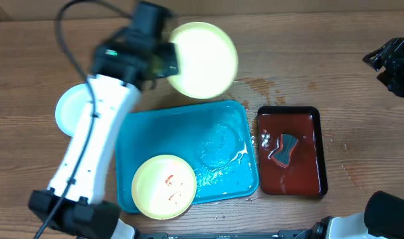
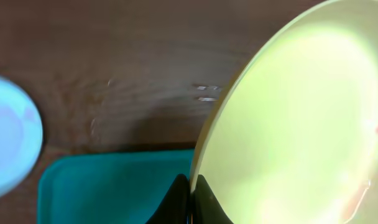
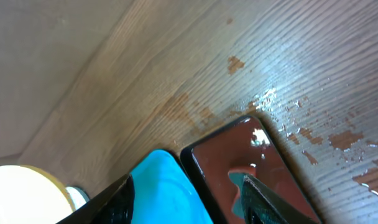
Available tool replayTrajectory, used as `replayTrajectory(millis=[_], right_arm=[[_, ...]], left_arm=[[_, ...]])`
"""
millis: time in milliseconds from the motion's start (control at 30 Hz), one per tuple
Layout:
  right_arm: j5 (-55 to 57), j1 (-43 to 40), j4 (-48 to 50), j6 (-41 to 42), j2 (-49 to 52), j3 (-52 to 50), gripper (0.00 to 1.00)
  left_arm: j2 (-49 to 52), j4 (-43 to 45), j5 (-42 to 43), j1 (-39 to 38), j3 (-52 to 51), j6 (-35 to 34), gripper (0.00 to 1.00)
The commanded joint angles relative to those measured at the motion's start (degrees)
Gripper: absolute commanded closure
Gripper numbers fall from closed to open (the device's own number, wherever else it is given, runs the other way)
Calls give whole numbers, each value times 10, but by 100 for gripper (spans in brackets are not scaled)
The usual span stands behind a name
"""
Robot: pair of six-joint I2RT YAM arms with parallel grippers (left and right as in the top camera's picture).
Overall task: Clean dirty plates on tray and stack at the side
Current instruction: 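Swing the yellow plate with the left gripper over to the white plate, then lower the yellow plate onto the white plate and open the left gripper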
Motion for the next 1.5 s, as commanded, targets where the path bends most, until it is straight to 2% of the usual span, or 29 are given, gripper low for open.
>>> replayTrajectory(millis=[0, 133, 400, 500, 733, 867, 967, 1233, 1467], right_arm=[[-5, -2, -3, -15, -12, 15, 43], [-5, -2, -5, -16, -12, 15, 43], [-5, -1, -5, -16, -12, 15, 43], [-5, -1, -5, -16, -12, 15, 43], [-5, -1, -10, -16, -12, 15, 43], [-5, -1, -15, -16, -12, 15, 43], [-5, -1, -18, -16, -12, 15, 43], [-5, -1, -25, -16, -12, 15, 43], [-5, -1, -32, -18, -12, 15, 43]], left_arm=[[-5, 0, 146, 79, -50, -23, 95], [-13, 39, 198, 172, -155, -23, 95], [-56, 185, 295, 337, -388, -23, 96], [-58, 202, 283, 398, -431, -21, 95], [-58, 226, 278, 512, -450, -21, 96], [-57, 234, 227, 566, -450, -21, 96], [-53, 240, 177, 586, -450, -23, 96], [-28, 277, 112, 572, -450, -40, 96], [8, 293, 102, 572, -450, -42, 96]])
